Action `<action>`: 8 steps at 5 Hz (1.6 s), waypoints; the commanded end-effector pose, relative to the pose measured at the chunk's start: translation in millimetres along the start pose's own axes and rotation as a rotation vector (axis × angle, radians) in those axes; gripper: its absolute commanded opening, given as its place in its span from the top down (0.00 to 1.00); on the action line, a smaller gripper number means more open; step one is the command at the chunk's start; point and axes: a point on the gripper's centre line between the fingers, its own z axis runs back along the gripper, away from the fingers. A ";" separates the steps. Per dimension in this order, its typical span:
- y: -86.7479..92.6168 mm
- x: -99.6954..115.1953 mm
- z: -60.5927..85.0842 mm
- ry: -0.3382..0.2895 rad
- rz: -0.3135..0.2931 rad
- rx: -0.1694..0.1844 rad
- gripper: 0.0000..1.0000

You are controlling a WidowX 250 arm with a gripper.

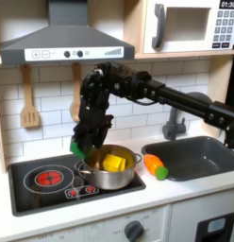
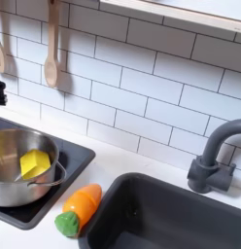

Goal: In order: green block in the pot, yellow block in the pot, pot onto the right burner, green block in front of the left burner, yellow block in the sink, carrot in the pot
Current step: 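Take the green block out of the pot and put it in front of the left burner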

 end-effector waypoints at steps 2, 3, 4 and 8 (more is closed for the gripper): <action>30.7 5.5 -11.6 -0.014 0.056 0.050 1.00; 38.7 7.7 -9.5 -0.020 0.073 0.059 1.00; 48.2 14.2 -17.2 -0.018 0.094 0.064 1.00; 57.5 22.9 -37.4 0.038 0.064 0.037 0.00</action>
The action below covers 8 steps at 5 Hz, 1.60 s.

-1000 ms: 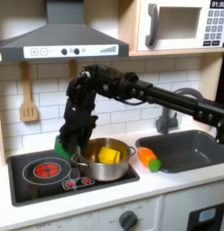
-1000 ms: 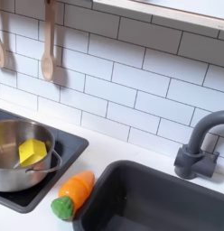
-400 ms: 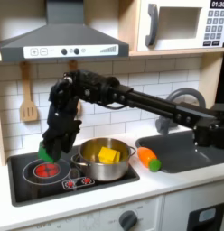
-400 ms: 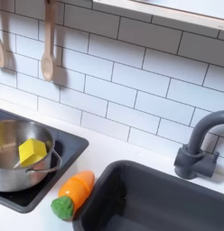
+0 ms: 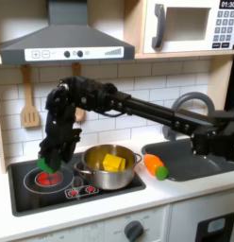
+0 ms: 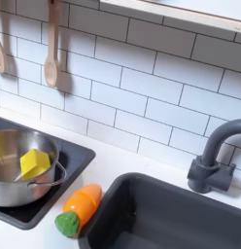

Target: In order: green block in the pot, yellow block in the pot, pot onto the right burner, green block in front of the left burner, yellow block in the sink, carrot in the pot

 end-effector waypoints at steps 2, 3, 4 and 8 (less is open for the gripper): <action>4.2 -3.4 2.2 0.011 -0.009 -0.020 0.00; -8.7 -5.2 4.8 0.020 -0.040 -0.061 0.00; -20.0 -11.3 8.1 0.036 -0.073 -0.089 0.00; -80.8 -43.0 17.0 0.090 -0.121 -0.181 0.00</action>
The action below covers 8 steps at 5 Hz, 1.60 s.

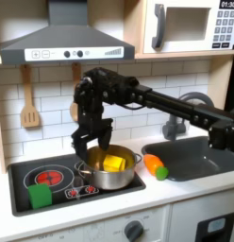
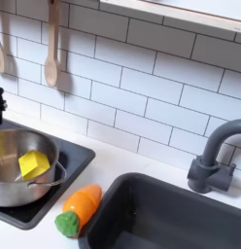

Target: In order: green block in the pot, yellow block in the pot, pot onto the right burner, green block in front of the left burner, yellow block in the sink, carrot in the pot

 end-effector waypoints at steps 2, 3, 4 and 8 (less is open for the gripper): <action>-27.5 -19.5 -3.5 0.018 0.044 -0.021 0.00; -32.4 -23.7 -6.4 0.023 0.080 -0.023 0.00; -41.9 -27.5 -9.7 0.023 0.119 -0.030 0.00; -54.5 -18.6 -15.7 -0.014 0.175 -0.007 0.00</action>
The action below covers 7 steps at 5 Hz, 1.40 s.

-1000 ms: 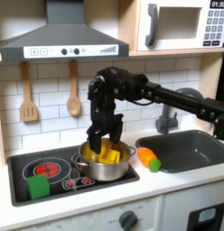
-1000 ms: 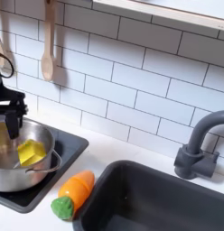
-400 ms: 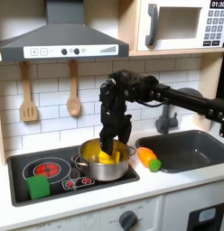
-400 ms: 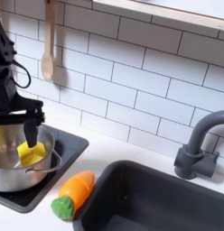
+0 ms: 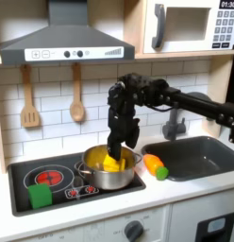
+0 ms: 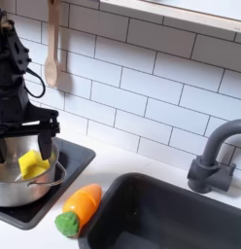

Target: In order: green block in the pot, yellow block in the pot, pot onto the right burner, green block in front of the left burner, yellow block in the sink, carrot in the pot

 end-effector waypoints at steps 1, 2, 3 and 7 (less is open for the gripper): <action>12.9 8.7 -0.1 -0.013 0.016 0.036 0.00; 8.4 5.5 -5.4 -0.004 0.012 0.033 0.00; 5.0 9.3 -6.3 -0.014 0.019 0.026 0.00; 8.9 7.9 -22.4 -0.018 0.041 0.045 0.00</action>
